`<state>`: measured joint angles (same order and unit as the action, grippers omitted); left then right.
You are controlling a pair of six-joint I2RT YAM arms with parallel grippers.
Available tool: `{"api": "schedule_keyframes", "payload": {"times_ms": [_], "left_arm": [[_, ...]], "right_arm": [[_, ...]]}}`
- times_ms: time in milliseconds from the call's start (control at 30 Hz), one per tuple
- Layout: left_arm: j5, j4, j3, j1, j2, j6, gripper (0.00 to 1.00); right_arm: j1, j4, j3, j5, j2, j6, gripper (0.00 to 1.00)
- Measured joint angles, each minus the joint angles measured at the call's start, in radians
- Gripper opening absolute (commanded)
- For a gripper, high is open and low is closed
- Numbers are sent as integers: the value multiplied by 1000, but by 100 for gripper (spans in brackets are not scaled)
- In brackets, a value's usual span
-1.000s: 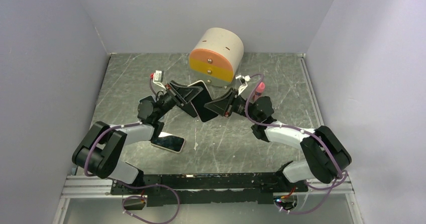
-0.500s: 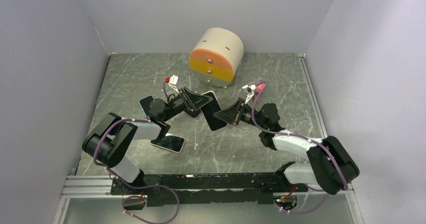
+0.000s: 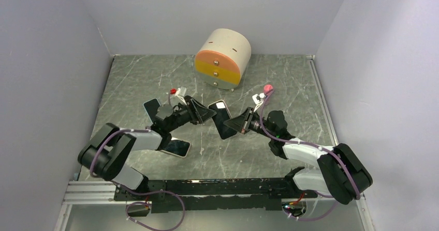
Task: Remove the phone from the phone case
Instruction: Remove the phone case from the phone.
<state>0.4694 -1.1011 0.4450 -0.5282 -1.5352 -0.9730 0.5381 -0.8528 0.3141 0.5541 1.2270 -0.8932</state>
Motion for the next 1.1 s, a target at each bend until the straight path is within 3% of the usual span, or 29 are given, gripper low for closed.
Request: {"api": "schedule_keyframes", "payload": {"times_ms": [233,367,767,1100], "left_arm": [[-109,213,-49,-14,192,117,66],[-127,241,-50,-33,207,122,66],[-116,122,-81,-63,114,29,63],[-111,71,-134,-66,166,8,64]], "right_arm": [[-1,-16,0,-69,0,-64,0],[-1,-68,-5,-100,1,-116,0],[-1,-291,-32,-123,62,-236,0],[-1,-341,-41,-126,72,-250,0]]}}
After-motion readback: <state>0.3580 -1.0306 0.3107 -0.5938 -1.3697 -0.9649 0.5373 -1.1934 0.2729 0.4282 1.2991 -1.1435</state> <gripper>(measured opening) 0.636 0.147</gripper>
